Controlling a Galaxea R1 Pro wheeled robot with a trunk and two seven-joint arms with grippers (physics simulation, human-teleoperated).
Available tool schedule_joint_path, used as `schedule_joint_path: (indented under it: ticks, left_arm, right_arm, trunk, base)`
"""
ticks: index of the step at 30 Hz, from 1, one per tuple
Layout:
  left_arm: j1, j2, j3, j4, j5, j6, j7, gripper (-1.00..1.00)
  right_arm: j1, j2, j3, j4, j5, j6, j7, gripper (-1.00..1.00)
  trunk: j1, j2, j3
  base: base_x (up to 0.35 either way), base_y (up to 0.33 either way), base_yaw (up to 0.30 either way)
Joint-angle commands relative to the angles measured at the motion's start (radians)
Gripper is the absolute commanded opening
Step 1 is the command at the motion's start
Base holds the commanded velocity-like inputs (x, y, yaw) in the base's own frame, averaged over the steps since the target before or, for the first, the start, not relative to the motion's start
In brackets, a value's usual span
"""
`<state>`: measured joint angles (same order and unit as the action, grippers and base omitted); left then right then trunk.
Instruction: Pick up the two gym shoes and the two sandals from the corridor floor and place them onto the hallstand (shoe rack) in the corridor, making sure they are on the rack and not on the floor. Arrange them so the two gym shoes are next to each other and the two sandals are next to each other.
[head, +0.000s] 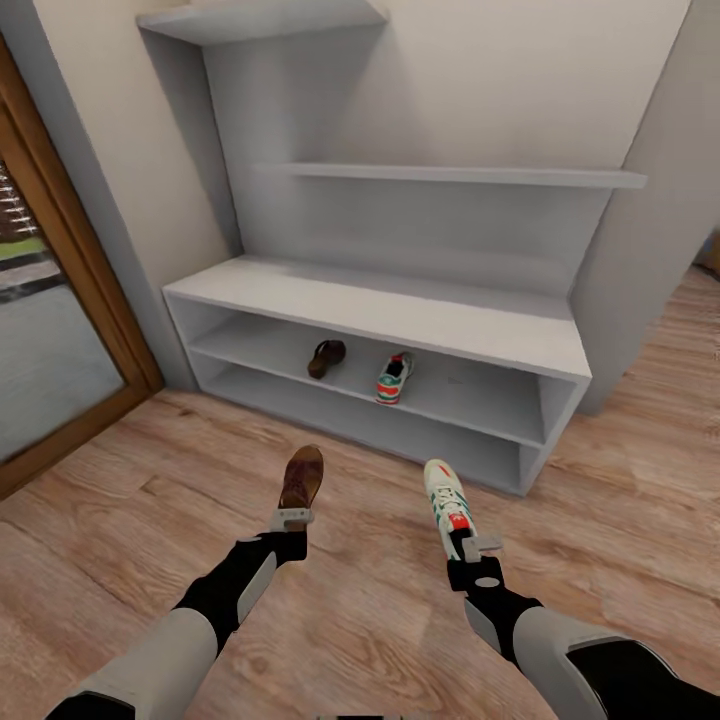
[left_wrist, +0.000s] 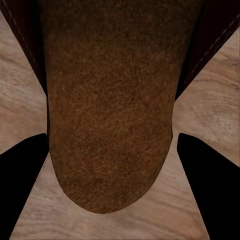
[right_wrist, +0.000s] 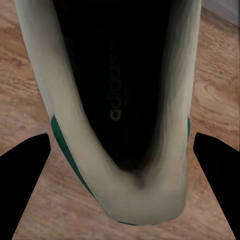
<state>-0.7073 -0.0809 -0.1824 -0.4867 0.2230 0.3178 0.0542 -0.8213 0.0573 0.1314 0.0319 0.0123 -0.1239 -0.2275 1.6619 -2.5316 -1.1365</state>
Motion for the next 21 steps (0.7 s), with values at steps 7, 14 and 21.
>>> schedule_joint_path:
  ticks: [7, 14, 21]
  left_arm:
    - [0.0, 0.001, -0.006, -0.002, 0.01, 0.004, 0.006, -1.0]
    - [0.0, 0.001, -0.006, -0.003, 0.01, 0.004, 0.006, -1.0]
    - [0.0, 0.001, -0.006, -0.003, 0.01, 0.004, 0.006, -1.0]
  right_arm:
    - [-0.001, 0.001, 0.007, 0.003, 0.002, -0.003, -0.006, -1.0]
    - [-0.002, 0.001, 0.007, 0.003, 0.002, -0.003, -0.006, -1.0]
    - [-0.001, 0.001, 0.007, 0.003, 0.002, -0.003, -0.006, -1.0]
  trunk:
    - [0.0, 0.0, -0.001]
    - [0.0, 0.0, -0.001]
    - [0.0, 0.0, -0.001]
  base:
    - [0.001, 0.332, -0.3]
    - [0.0, 0.334, -0.3]
    - [0.0, 0.334, -0.3]
